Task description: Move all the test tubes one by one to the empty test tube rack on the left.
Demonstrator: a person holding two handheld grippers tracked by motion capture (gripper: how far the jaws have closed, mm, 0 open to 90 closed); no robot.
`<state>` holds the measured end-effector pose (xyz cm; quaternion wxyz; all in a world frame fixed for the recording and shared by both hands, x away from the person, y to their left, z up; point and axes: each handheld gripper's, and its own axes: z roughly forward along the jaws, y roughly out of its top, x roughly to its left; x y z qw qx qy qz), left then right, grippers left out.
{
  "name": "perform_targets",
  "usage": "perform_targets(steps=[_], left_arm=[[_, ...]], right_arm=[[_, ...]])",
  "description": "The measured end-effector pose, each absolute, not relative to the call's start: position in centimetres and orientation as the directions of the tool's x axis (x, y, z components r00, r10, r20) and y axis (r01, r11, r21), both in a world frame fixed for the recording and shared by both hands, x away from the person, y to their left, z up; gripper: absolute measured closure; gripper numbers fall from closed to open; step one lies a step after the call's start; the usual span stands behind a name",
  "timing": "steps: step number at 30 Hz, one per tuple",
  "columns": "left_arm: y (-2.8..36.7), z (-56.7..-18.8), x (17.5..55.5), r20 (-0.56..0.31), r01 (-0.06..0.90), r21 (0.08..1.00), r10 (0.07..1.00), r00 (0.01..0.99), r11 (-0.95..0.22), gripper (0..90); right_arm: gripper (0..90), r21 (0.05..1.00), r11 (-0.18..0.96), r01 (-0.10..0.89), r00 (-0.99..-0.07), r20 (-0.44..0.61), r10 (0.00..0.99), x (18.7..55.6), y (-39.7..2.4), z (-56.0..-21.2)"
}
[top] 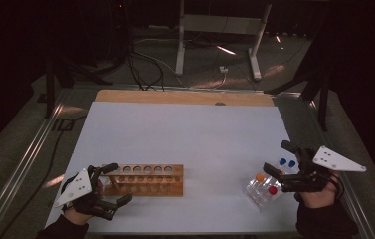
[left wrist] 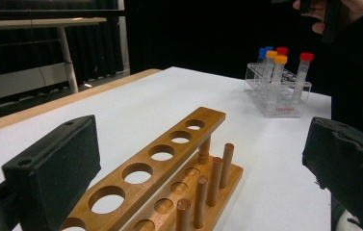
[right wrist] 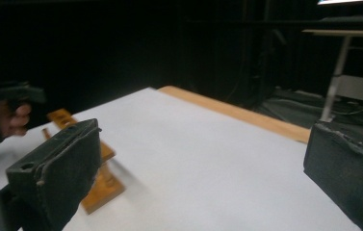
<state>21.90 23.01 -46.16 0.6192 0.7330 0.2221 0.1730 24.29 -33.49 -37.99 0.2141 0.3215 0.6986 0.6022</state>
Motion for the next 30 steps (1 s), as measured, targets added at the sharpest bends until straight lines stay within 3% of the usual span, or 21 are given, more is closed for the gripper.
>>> perform_targets(steps=[10, 16, 30], left_arm=[[23.0, -46.2, 21.9, -0.022, 0.111, 0.985, 0.540, 0.842, -0.133, 0.5], [23.0, -46.2, 21.9, -0.023, 0.112, 0.985, 0.538, 0.842, -0.134, 0.5], [23.0, -46.2, 21.9, -0.024, 0.112, 0.985, 0.538, 0.843, -0.132, 0.5]], right_arm=[[0.0, 0.970, 0.074, 0.231, -0.599, 0.082, 0.797, 24.4, -37.7, -38.9], [0.0, 0.954, 0.156, 0.257, -0.538, 0.007, 0.843, 24.2, -39.4, -40.3], [0.0, 0.948, 0.081, 0.308, -0.467, 0.077, 0.881, 23.5, -40.7, -43.8]])
